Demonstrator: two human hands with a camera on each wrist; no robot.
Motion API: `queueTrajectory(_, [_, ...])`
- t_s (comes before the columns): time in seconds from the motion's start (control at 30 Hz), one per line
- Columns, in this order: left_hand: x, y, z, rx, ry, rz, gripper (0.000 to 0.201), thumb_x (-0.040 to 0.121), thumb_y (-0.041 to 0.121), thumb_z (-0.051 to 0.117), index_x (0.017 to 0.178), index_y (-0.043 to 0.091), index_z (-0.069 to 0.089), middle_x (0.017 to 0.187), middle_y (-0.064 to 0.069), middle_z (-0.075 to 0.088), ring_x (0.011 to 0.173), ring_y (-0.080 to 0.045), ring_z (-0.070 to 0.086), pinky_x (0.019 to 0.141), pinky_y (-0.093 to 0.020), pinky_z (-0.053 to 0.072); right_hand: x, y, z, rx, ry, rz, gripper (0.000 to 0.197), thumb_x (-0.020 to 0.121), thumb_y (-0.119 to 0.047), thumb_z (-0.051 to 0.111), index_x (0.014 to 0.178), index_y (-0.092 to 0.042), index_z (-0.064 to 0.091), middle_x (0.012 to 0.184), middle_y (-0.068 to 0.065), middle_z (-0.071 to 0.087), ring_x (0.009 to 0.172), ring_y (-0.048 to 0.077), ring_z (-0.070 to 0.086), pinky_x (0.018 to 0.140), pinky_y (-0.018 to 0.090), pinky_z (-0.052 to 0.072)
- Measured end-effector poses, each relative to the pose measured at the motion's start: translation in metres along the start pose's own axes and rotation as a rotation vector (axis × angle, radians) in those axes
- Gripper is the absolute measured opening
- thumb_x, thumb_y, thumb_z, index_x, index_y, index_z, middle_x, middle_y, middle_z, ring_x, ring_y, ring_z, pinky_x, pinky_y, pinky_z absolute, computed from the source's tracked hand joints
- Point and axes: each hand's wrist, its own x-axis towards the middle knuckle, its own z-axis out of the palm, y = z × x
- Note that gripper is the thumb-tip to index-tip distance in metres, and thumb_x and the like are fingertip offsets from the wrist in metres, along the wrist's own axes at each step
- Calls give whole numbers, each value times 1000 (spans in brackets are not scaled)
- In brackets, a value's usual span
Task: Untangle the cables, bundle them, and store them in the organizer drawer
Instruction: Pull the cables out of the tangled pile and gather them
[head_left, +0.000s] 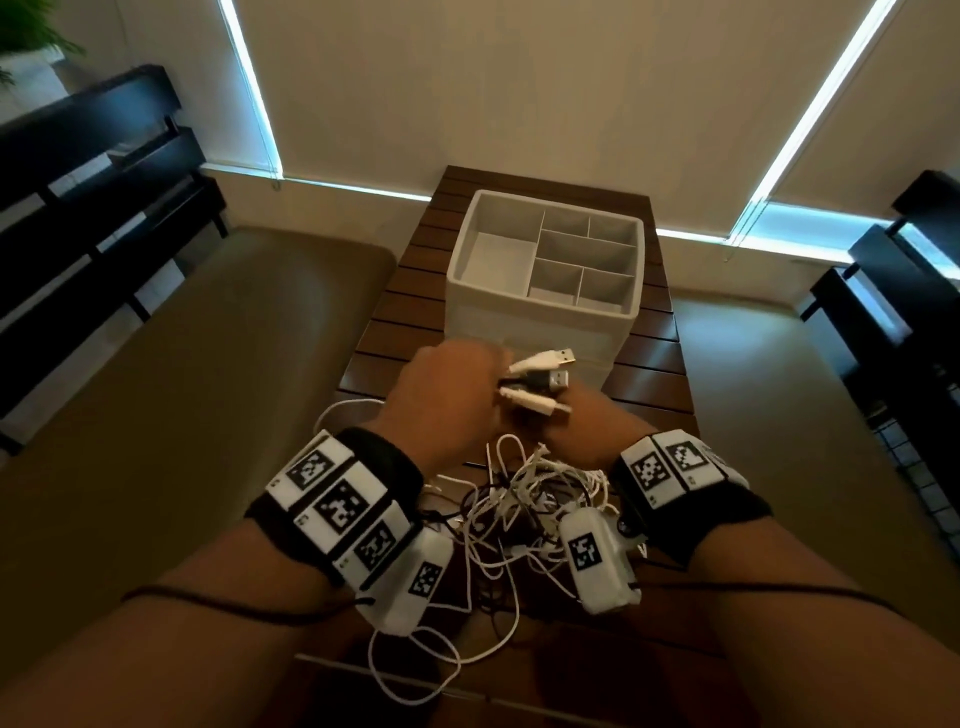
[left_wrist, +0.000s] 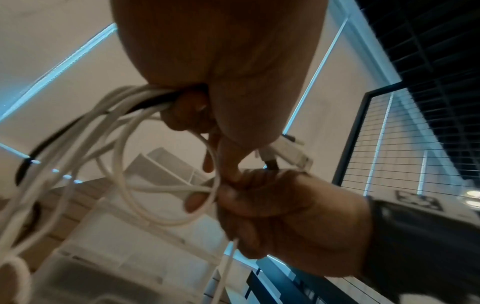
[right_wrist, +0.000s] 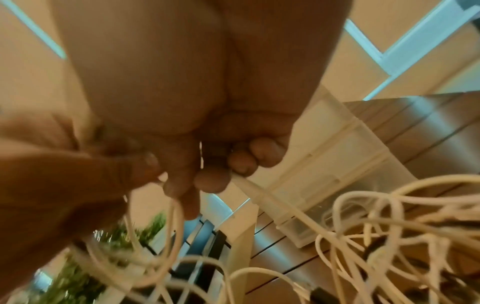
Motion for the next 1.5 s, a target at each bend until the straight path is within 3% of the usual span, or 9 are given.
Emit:
queueTrajectory(0.17, [0,-33,8,-206,-208,-127,18,87,20,65,73,27,56,77,0,65,71,-18,60,62,-30,44,-12,31,-7,276,302,102,8,85,-9,68,86,-15,65,83,7,66,73,18,60,73,39,53])
queueTrajectory(0.3, [-5,-36,10,-254,-150,-129,12,80,23,73,76,25,62,74,0,66,69,-17,62,62,-30,47,-20,34,-2,269,180,120,9,85,-5,68,81,-13,66,76,5,67,68,13,61,68,29,53])
queueTrajectory(0.5, [-3,-26,13,-384,-216,-119,21,82,21,73,67,25,59,62,6,60,56,-8,55,53,-23,39,-4,30,9,350,138,104,12,82,-1,70,85,-11,66,91,17,70,83,30,68,85,54,54])
queueTrajectory(0.7, [-8,-21,-15,-624,-179,-127,12,81,8,72,74,15,66,66,-3,66,55,-5,59,53,-17,46,-8,78,58,-539,-197,477,84,66,-52,78,139,-45,36,155,-1,19,142,33,19,110,57,28])
queueTrajectory(0.87, [-10,-43,-22,-516,-133,-245,14,76,4,72,69,12,63,59,1,58,50,-8,51,54,-25,42,-7,94,60,-441,49,434,22,88,-31,56,110,-26,58,110,7,61,100,28,61,82,35,50])
queueTrajectory(1.0, [-13,-67,-23,-374,-85,-366,6,77,6,71,79,9,66,65,-4,61,57,-19,57,58,-30,46,-6,73,17,-373,563,322,11,86,-32,59,80,-29,51,83,0,57,76,24,52,64,29,37])
queueTrajectory(1.2, [-5,-63,-25,-334,-57,-355,8,78,8,71,76,14,65,62,-1,60,52,-15,53,50,-25,39,-10,60,13,-335,578,256,10,90,-27,58,90,-24,48,92,-5,50,78,16,48,68,29,34])
queueTrajectory(1.37, [-3,-56,-28,-363,-91,-286,7,77,8,73,80,10,67,66,-2,63,51,-8,55,50,-23,44,-14,74,27,-492,81,495,45,77,-47,70,114,-23,58,119,3,57,107,27,56,87,40,51])
queueTrajectory(1.5, [-7,-45,-23,-512,-146,-174,9,78,8,75,81,14,70,69,-1,68,51,0,57,51,-15,46,-8,43,25,-87,253,132,63,74,-39,79,129,-34,50,128,-13,51,114,5,49,97,27,43])
